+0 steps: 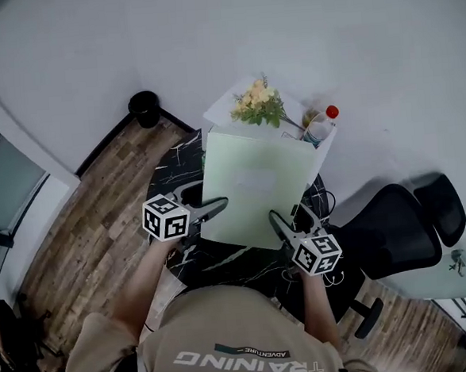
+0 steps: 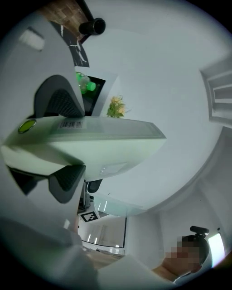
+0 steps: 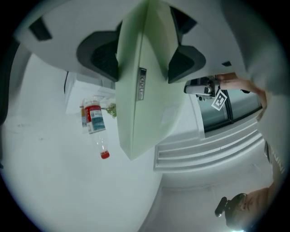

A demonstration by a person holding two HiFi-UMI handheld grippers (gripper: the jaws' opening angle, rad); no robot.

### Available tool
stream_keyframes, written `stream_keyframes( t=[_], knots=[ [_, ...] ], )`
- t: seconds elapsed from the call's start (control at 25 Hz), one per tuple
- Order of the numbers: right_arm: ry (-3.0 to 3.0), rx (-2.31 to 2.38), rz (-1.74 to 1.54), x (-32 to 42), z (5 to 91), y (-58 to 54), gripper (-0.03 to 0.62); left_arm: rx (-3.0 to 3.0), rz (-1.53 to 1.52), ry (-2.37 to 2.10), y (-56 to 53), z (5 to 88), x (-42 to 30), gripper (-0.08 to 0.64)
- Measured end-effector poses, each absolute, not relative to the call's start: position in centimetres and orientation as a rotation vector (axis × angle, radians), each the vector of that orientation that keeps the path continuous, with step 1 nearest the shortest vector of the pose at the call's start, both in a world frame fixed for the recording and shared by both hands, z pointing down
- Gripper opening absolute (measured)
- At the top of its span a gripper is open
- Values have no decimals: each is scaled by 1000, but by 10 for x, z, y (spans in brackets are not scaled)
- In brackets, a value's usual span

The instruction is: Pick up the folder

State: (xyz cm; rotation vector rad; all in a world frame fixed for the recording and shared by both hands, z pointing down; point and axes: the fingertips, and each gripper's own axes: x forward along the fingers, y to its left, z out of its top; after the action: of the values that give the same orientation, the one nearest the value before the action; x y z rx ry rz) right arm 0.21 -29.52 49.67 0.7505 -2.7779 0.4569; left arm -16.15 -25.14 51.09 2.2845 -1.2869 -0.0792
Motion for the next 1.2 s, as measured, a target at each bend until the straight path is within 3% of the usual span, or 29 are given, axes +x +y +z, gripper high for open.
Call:
stream_keyframes(
  t=[0.6, 1.2],
  knots=[
    [-2946, 792, 24, -16, 345, -327, 310, 2594, -121, -1407, -288, 354, -180, 322],
    [-3026, 957, -136, 1, 238, -328, 311, 2816, -127, -1472, -298, 229, -162, 330]
  ],
)
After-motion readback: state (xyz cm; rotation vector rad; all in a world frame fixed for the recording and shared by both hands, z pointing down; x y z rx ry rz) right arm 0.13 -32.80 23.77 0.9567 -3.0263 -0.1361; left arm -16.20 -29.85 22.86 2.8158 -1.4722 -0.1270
